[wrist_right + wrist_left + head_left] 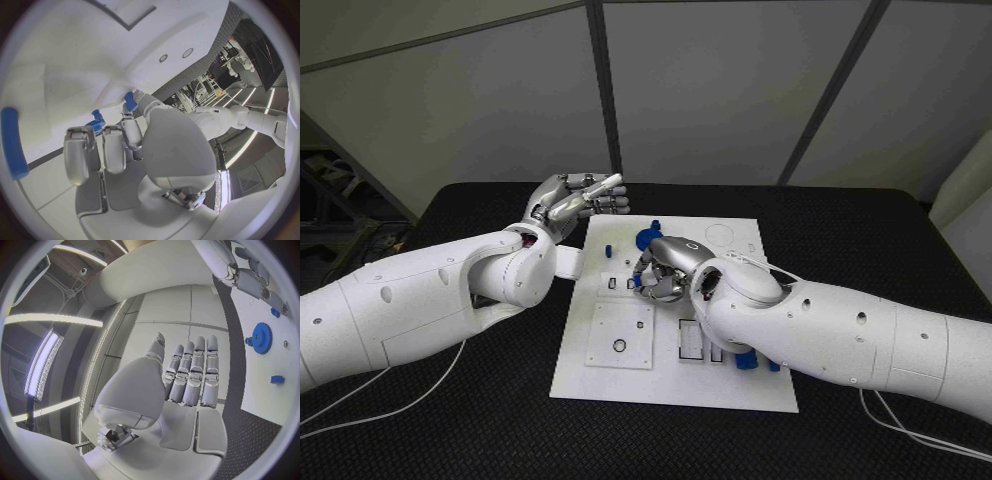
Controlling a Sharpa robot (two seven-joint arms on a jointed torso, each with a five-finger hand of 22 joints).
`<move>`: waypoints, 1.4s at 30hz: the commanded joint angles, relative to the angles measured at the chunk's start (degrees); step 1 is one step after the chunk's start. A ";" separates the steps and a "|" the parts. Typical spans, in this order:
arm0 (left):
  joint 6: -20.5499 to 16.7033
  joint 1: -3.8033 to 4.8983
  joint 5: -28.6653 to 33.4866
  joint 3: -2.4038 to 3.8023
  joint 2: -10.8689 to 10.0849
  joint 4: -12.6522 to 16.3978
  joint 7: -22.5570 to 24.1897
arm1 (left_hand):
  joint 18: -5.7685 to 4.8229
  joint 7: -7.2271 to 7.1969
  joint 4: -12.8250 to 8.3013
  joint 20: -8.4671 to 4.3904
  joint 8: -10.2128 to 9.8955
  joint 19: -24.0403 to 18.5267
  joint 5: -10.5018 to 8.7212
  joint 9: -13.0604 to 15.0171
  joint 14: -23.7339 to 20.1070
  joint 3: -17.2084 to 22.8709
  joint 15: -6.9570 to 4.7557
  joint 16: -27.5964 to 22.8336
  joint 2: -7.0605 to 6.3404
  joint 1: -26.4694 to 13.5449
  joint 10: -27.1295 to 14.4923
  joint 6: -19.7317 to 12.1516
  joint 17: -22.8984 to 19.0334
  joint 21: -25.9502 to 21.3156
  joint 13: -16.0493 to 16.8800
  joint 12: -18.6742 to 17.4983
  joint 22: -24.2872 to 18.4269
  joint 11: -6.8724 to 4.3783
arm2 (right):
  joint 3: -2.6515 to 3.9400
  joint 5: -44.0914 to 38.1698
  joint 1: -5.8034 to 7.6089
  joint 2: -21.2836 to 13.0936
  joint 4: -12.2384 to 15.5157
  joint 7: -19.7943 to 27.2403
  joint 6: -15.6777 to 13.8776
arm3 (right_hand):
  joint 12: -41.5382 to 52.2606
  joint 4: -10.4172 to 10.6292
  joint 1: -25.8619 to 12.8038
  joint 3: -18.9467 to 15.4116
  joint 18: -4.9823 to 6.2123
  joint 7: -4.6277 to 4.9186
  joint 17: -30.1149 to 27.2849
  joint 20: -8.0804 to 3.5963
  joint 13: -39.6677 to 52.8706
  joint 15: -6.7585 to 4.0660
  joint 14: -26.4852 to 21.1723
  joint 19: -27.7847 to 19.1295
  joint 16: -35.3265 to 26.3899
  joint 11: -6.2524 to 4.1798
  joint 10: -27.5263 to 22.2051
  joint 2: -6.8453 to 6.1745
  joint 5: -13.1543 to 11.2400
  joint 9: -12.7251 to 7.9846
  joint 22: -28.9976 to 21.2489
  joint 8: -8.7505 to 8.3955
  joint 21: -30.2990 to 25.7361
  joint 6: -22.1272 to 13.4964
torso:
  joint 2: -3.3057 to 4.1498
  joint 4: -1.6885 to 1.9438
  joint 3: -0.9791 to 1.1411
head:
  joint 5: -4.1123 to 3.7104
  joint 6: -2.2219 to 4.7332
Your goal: Assemble the parts on the task board
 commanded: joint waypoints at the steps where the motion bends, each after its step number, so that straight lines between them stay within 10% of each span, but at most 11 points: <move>1: 0.48 0.11 0.03 0.05 0.06 0.02 0.07 | -0.28 0.31 0.01 0.13 -0.25 0.06 -0.34 -0.02 -0.06 -0.20 0.31 -0.38 0.27 -0.26 0.31 0.27 0.07 -0.28 -0.08 -0.40 -0.06 0.16 | -0.06 -0.79 0.04 0.07 -0.17 -0.76 1.56 | -0.41 -0.53 -0.49 0.07 -0.86 0.33 2.86 -0.10 -0.13 -0.03 3.24 6.03 -0.34 0.11 -0.42 -0.20 0.23 0.59 15.09 -0.34 0.37 -0.41 | 0.01 -0.04 0.01 | 0.07 -0.08; 42: 1.15 0.11 0.03 0.05 0.00 -0.02 -0.18 | -0.27 0.36 -0.02 0.17 -0.36 -0.01 -0.36 -0.02 -0.06 -0.37 0.35 -0.58 0.33 -0.40 0.32 0.27 0.08 -0.49 -0.07 -0.51 -0.23 0.21 | -0.07 -1.35 0.03 0.47 -0.93 -1.56 2.32 | -1.41 -0.84 -2.92 -0.15 -0.86 1.36 2.71 0.62 -0.68 0.72 3.17 6.03 -0.56 1.02 -1.08 -2.14 -1.07 0.02 15.09 -0.61 0.37 -4.09 | -0.01 0.03 0.00 | -0.29 -0.32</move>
